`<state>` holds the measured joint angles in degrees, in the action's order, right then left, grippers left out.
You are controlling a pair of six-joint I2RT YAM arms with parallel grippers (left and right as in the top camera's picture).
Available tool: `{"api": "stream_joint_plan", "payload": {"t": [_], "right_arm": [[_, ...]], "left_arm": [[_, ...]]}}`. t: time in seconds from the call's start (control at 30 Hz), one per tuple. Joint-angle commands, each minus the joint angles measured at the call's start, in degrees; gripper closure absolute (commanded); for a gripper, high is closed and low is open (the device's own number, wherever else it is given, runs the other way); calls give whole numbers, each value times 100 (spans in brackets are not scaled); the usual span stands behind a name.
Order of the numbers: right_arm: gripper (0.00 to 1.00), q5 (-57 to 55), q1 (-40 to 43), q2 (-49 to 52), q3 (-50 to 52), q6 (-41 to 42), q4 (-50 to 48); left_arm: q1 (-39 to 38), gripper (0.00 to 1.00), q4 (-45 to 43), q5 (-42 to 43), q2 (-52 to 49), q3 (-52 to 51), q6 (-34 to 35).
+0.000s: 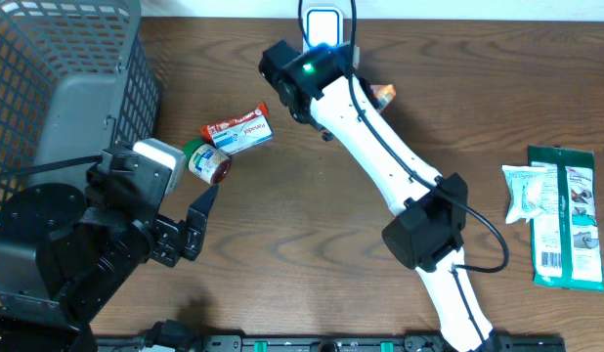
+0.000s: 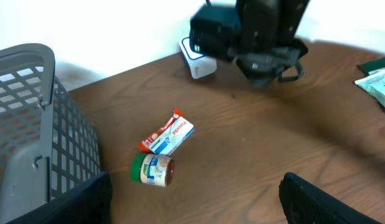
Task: Scan the item barcode
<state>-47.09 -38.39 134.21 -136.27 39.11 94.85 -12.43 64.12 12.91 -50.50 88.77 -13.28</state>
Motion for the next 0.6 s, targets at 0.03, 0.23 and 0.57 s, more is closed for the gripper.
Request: {"api": "stream_joint_plan", "payload": {"t": [0.03,0.23,0.57], "right_arm": [[99,-966,-120,55,702,651,-254],[99,-1469,-372,55,1453,673,-973],[99,-2524,-422,55,1596,295,-2188]], "left_arm": [[13,14,-7,-55,2,35,31],[13,14,-7,-55,2,35,31],[13,14,-7,-55,4,35,31]]}}
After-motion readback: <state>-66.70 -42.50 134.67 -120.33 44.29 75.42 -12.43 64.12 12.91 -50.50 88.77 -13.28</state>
